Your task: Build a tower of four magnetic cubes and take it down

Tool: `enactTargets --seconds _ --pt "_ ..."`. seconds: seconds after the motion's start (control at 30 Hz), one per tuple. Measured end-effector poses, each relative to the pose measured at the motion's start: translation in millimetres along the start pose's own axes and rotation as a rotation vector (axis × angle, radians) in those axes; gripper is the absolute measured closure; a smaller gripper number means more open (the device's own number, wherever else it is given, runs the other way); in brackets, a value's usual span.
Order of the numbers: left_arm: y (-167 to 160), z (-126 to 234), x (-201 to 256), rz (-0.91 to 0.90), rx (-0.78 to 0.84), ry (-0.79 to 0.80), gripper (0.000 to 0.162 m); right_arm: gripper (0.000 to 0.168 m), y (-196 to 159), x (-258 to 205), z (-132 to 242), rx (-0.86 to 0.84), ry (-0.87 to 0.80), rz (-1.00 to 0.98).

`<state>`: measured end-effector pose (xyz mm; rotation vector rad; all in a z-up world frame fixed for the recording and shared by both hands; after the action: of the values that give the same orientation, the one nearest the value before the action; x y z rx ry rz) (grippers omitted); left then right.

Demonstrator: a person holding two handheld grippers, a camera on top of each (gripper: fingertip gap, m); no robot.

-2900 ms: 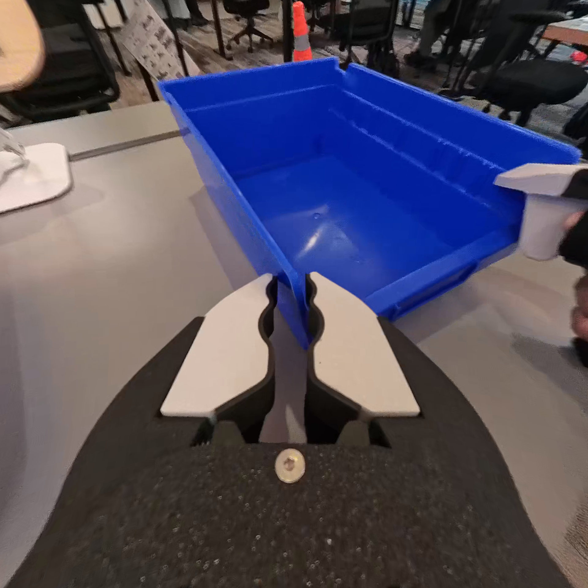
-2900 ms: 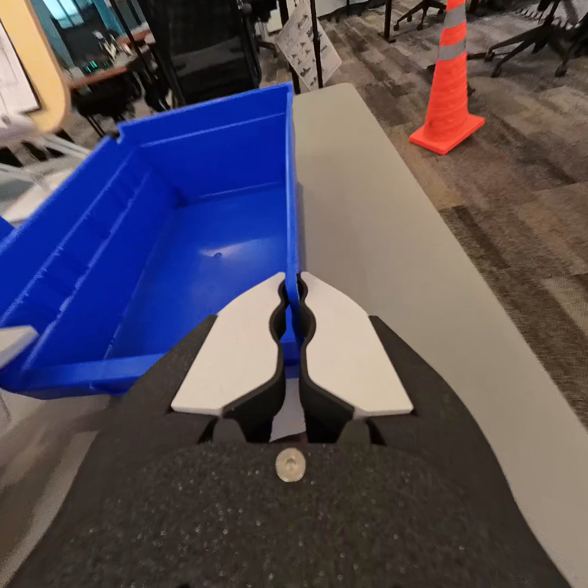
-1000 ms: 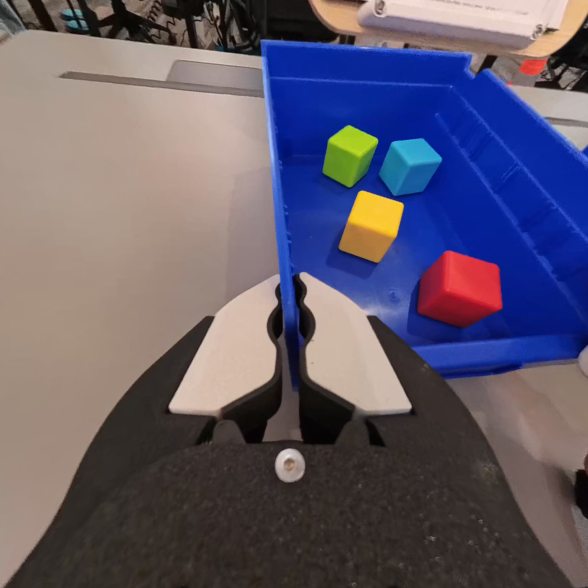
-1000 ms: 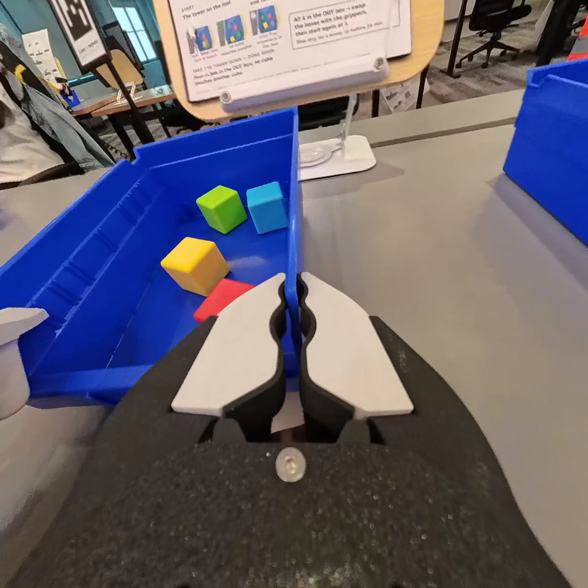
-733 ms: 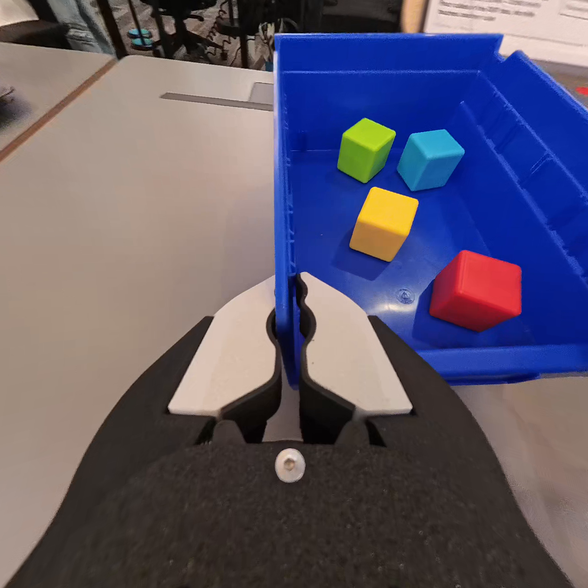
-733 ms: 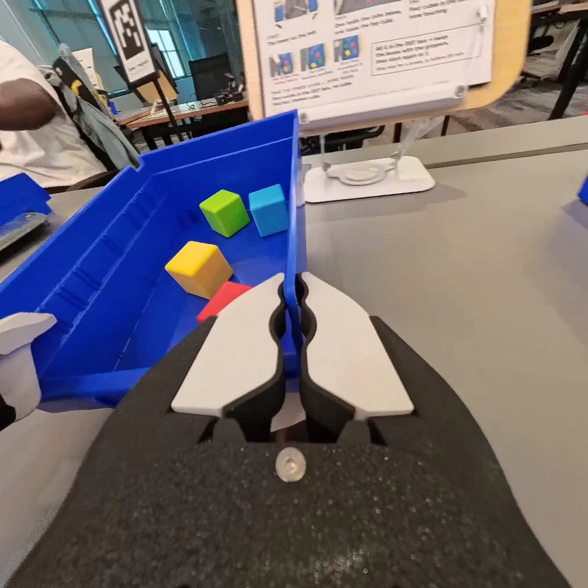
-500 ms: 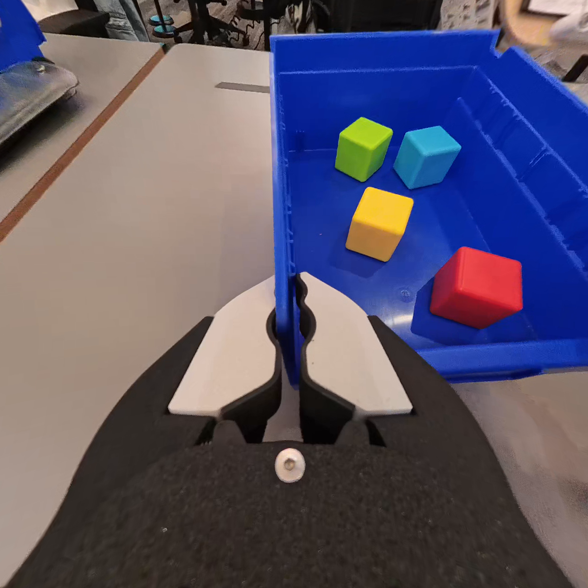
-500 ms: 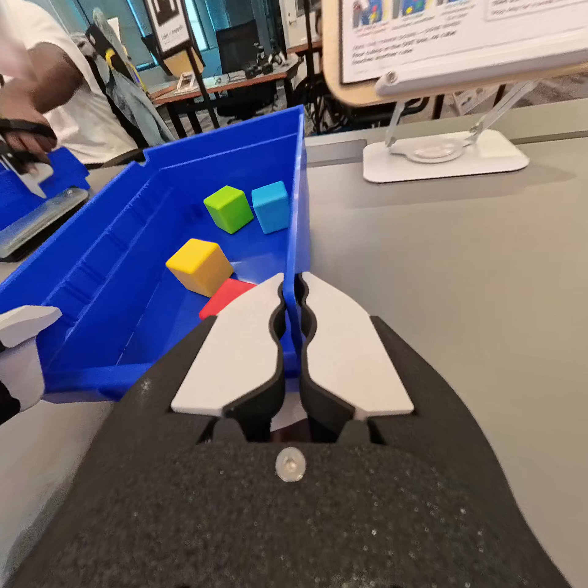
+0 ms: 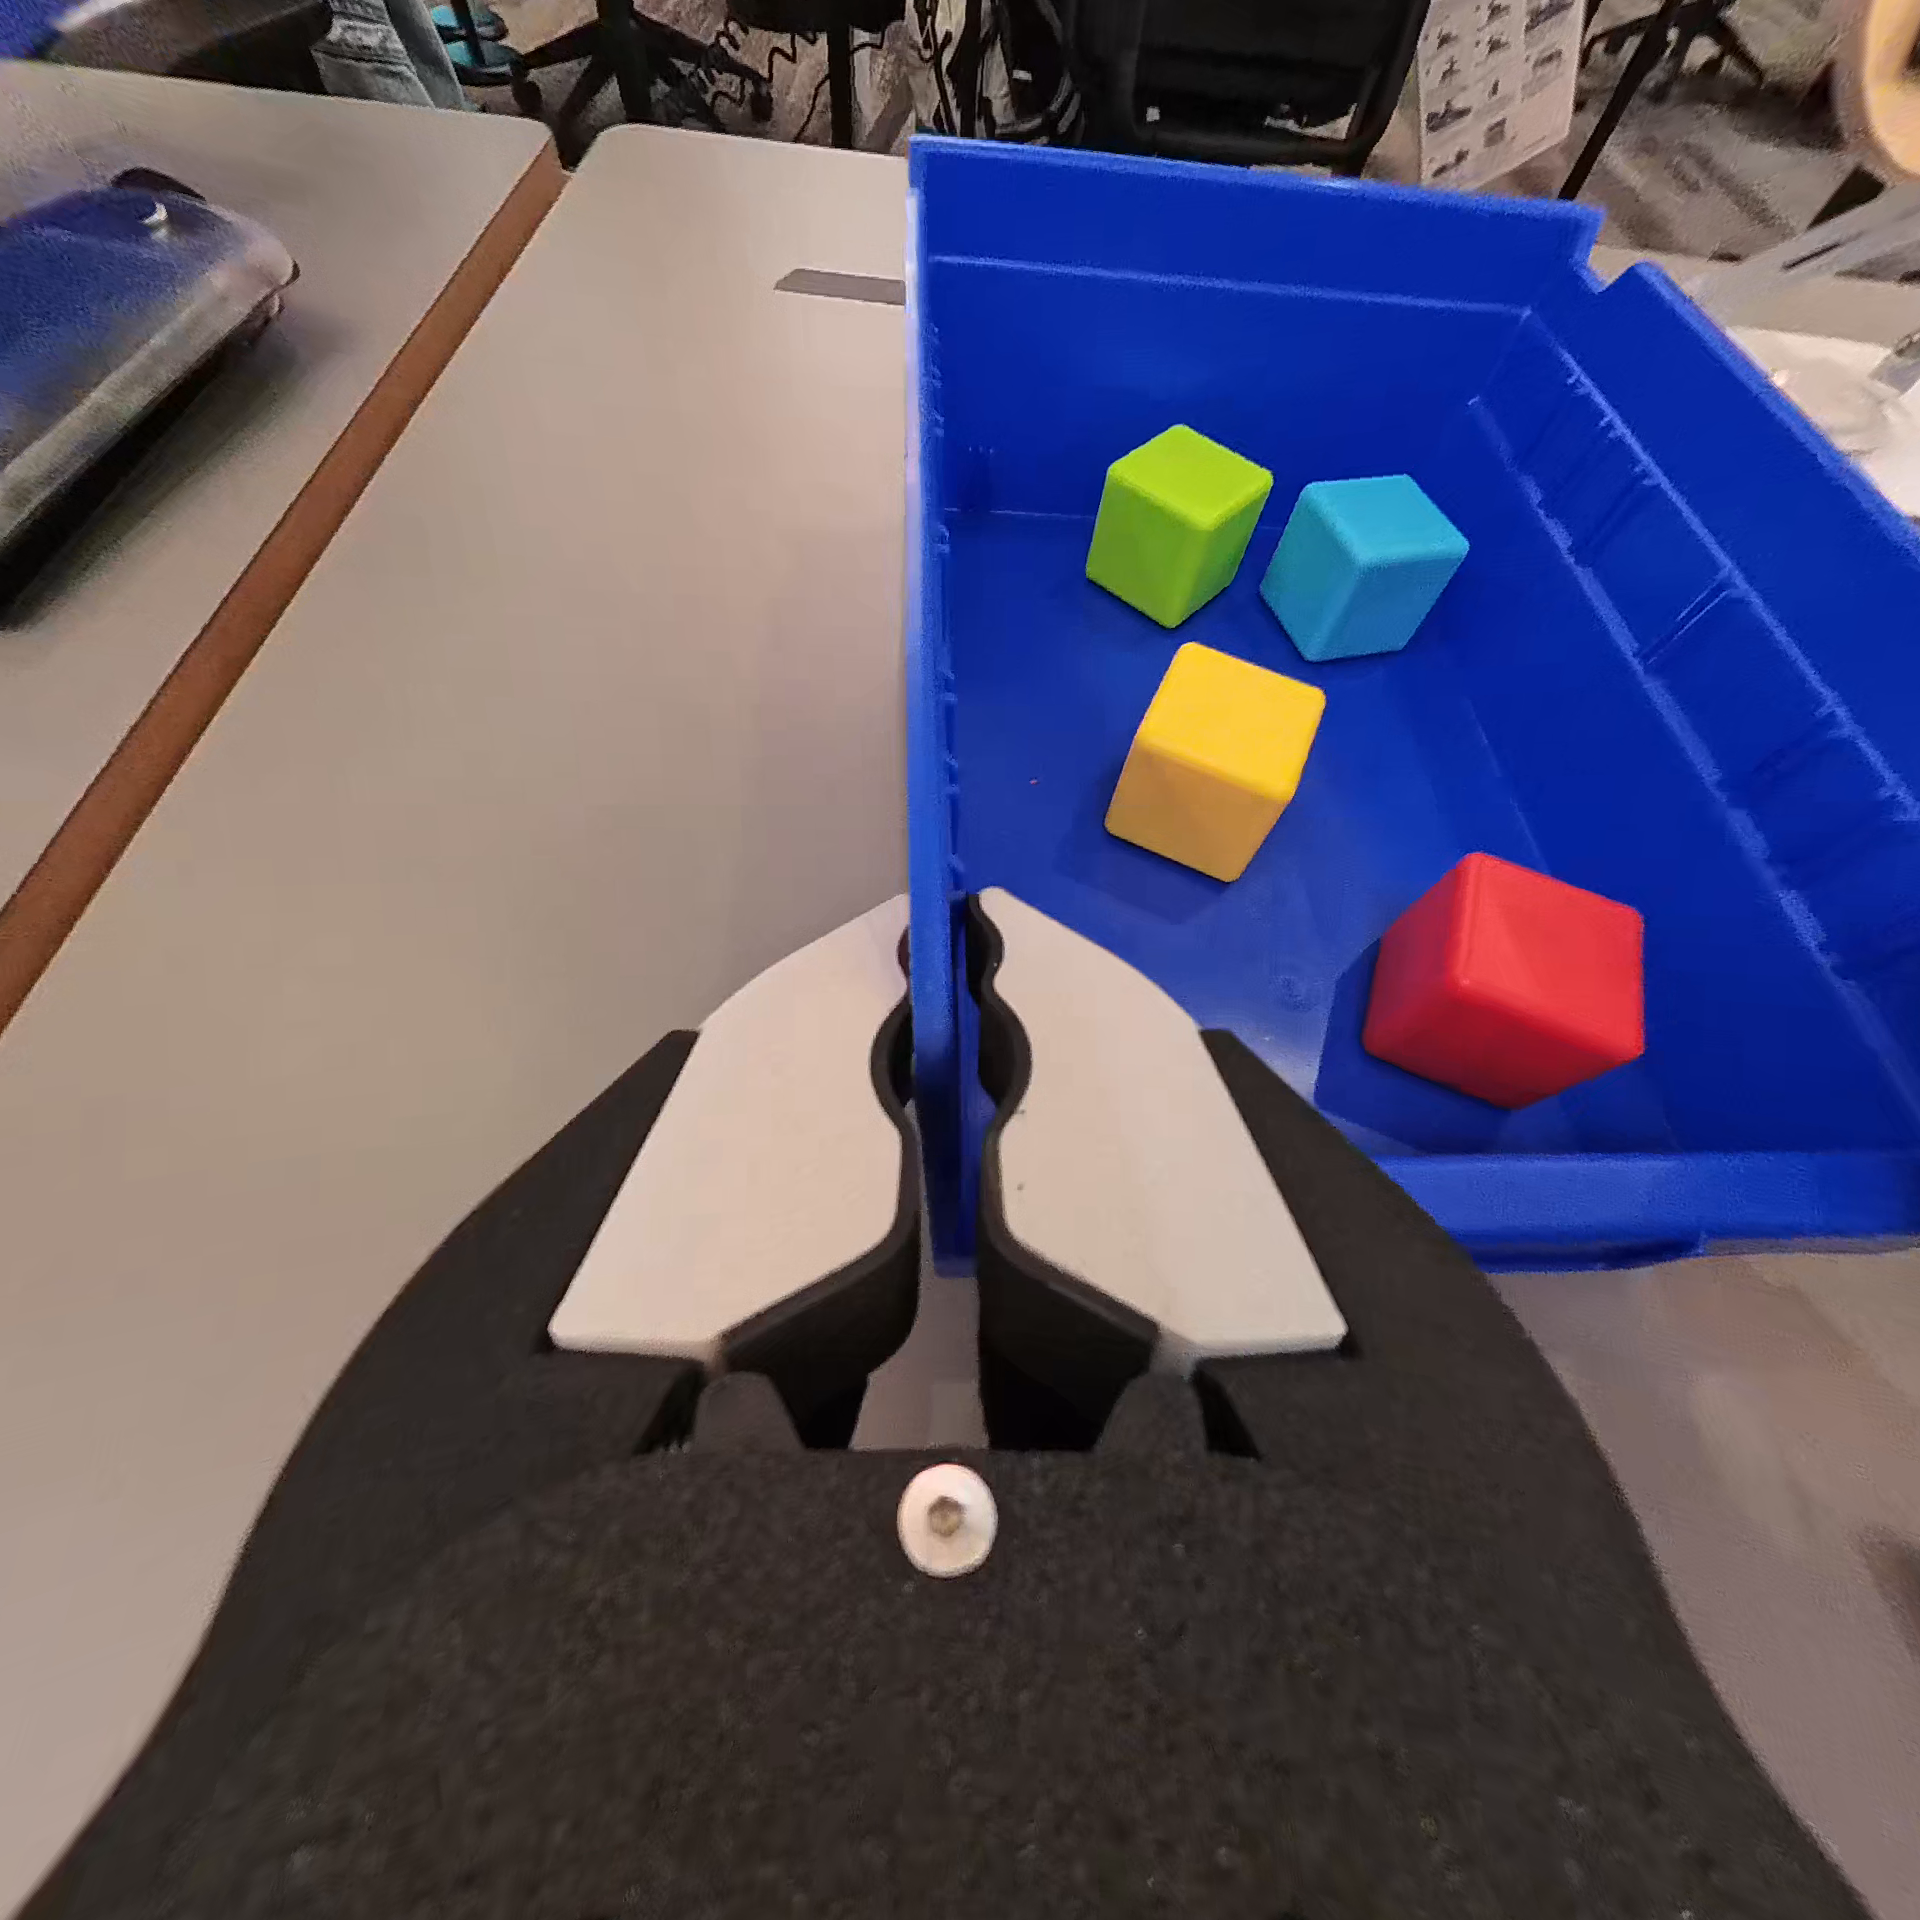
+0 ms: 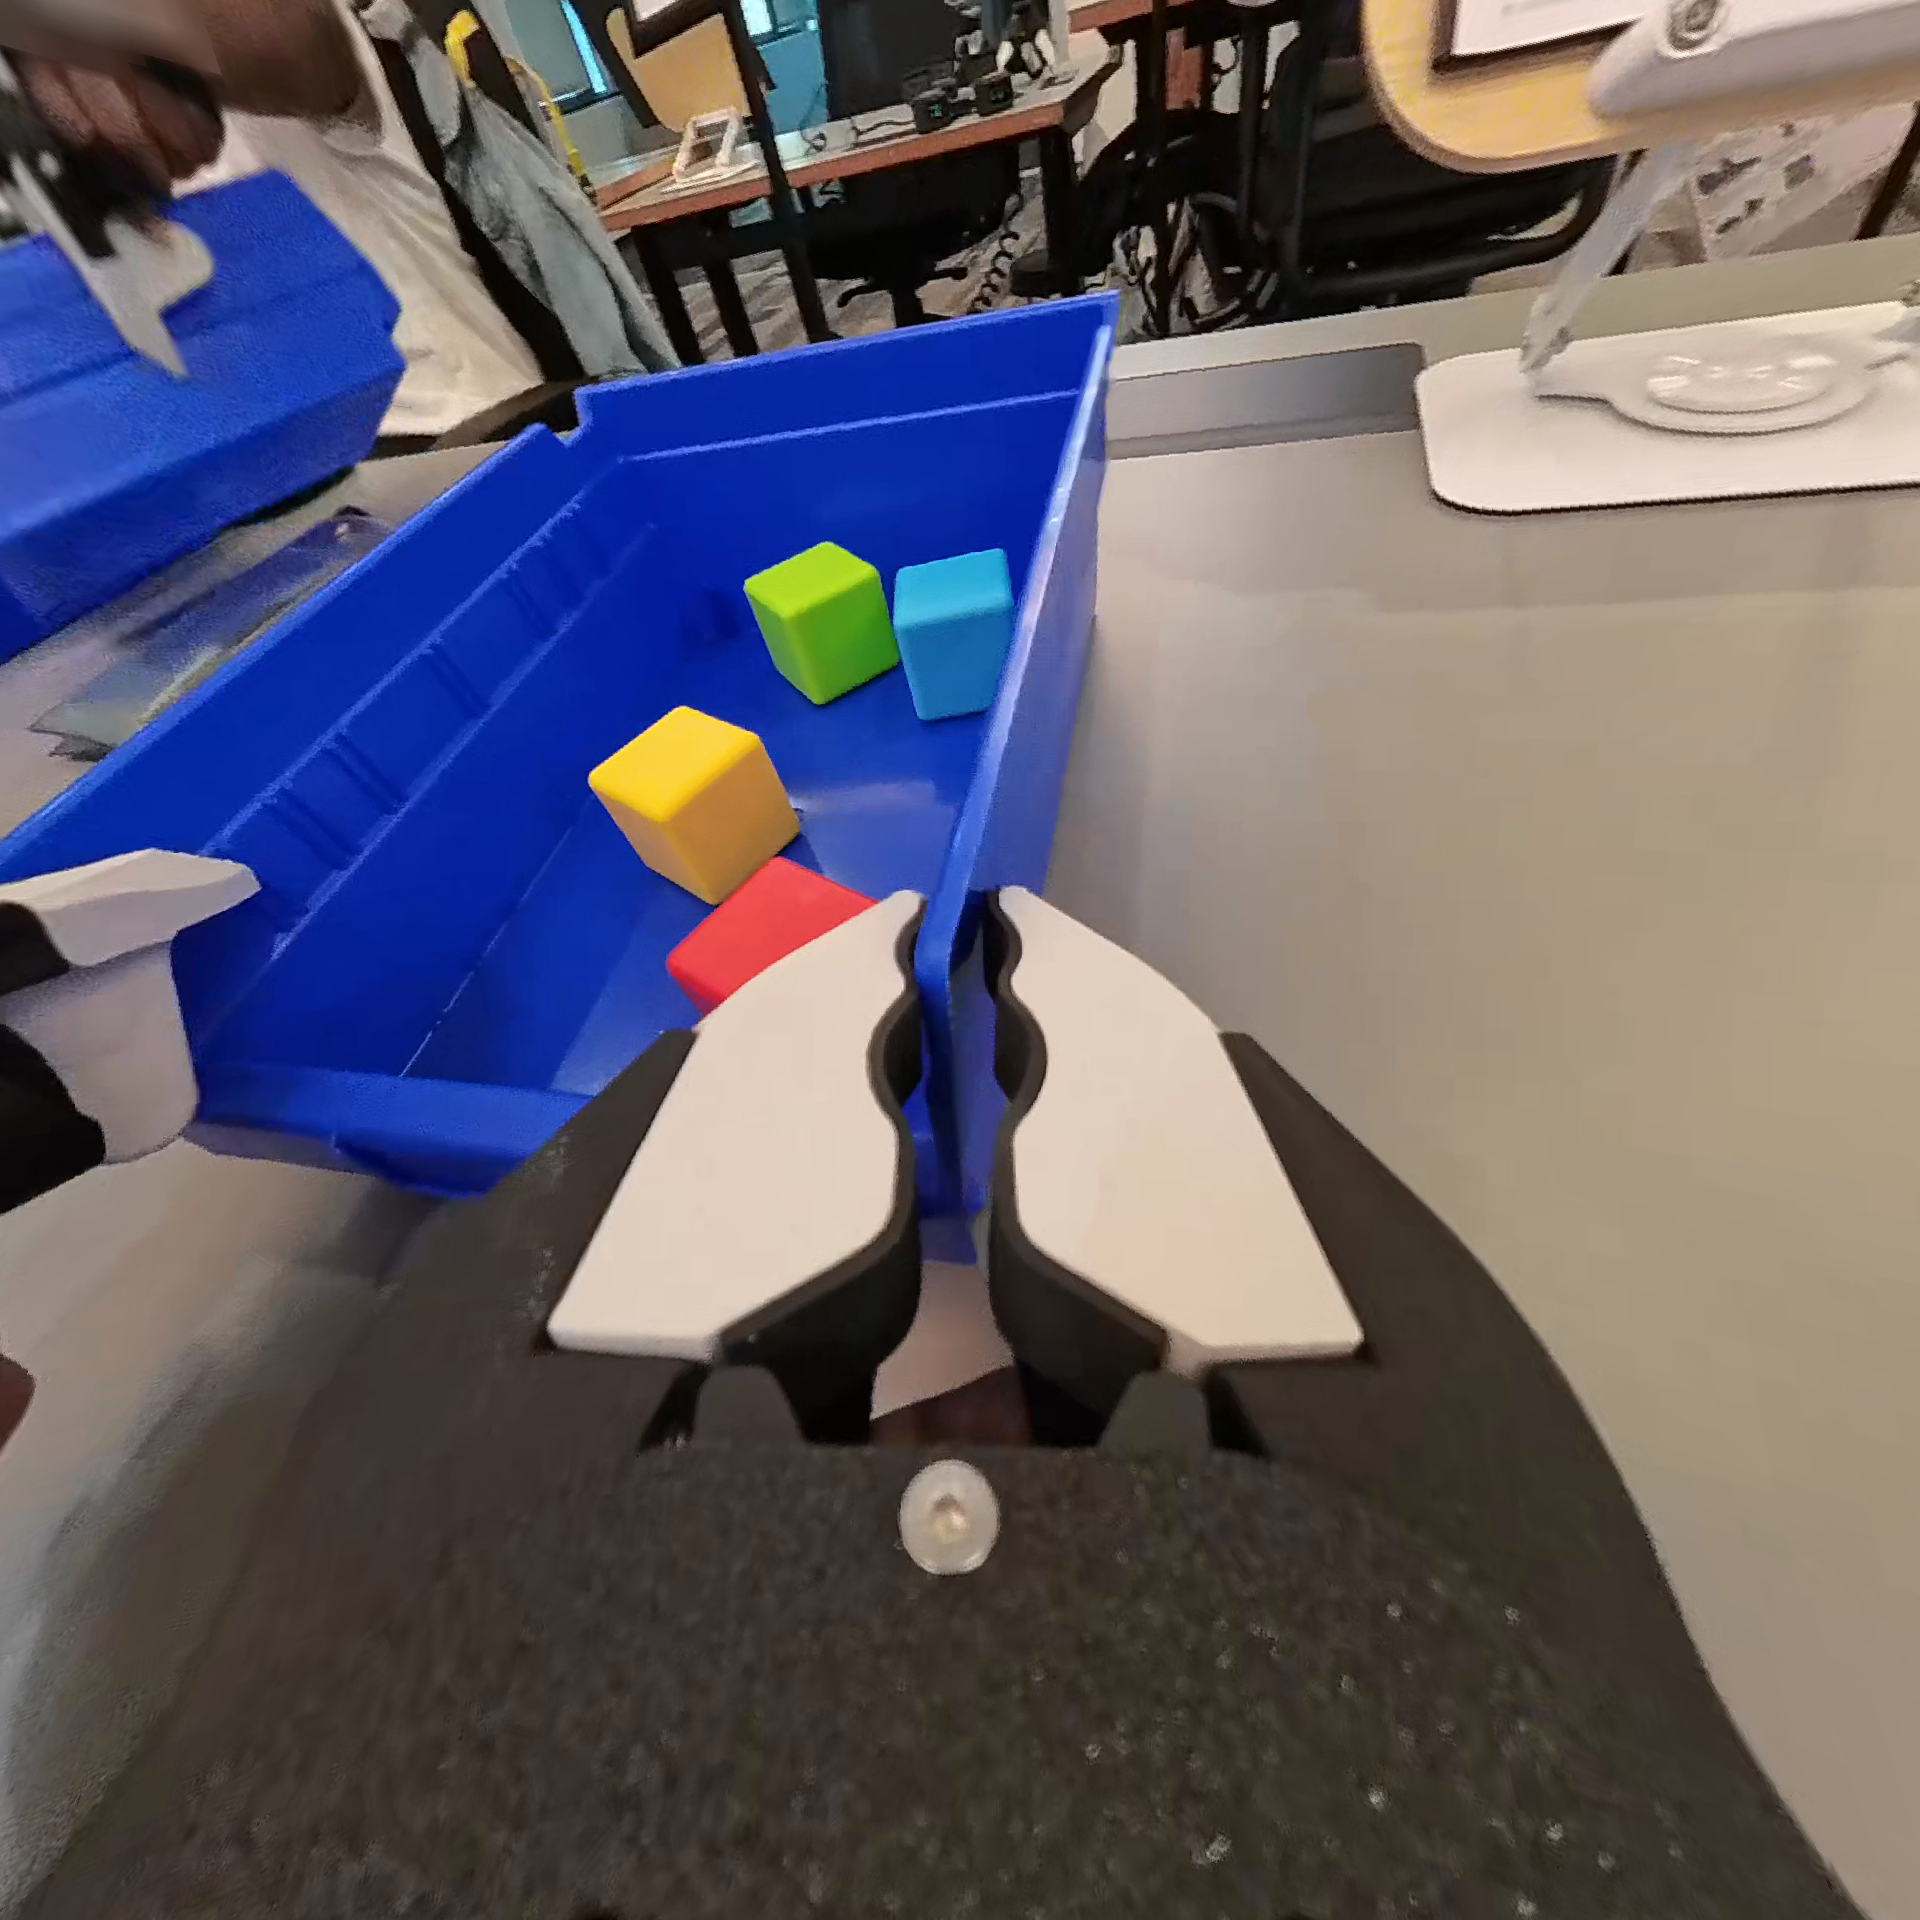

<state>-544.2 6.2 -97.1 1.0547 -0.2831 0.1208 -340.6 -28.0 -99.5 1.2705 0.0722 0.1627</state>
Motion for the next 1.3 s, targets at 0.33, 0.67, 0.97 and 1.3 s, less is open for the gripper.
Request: enactTargets --seconds 0.33,0.67,0.97,1.3 --pt "5 72 35 0.12 0.22 -0.068 0.12 0.132 27 51 103 0.254 0.274 0.28" --pt "-109 113 224 -0.011 0.152 -0.509 0.107 0.132 -63 230 188 0.128 0.208 0.25" --pt "-145 105 244 -0.113 0.032 -0.538 0.101 0.139 -86 280 203 0.069 0.267 0.075" --pt "-144 101 236 -0.067 -0.006 -0.541 0.101 0.131 -86 270 200 0.104 0.25 0.16"
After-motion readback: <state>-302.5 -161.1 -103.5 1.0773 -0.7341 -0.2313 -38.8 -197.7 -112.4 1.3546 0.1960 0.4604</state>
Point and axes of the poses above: each gripper's, where its closed fingertips meet, z back along the fingers, y out of its top, x = y × z across the jaws, the point moved 5 cm from there along z, back along the fingers, and after that the axes turned 14 degrees about z, right-handed, at the moved point
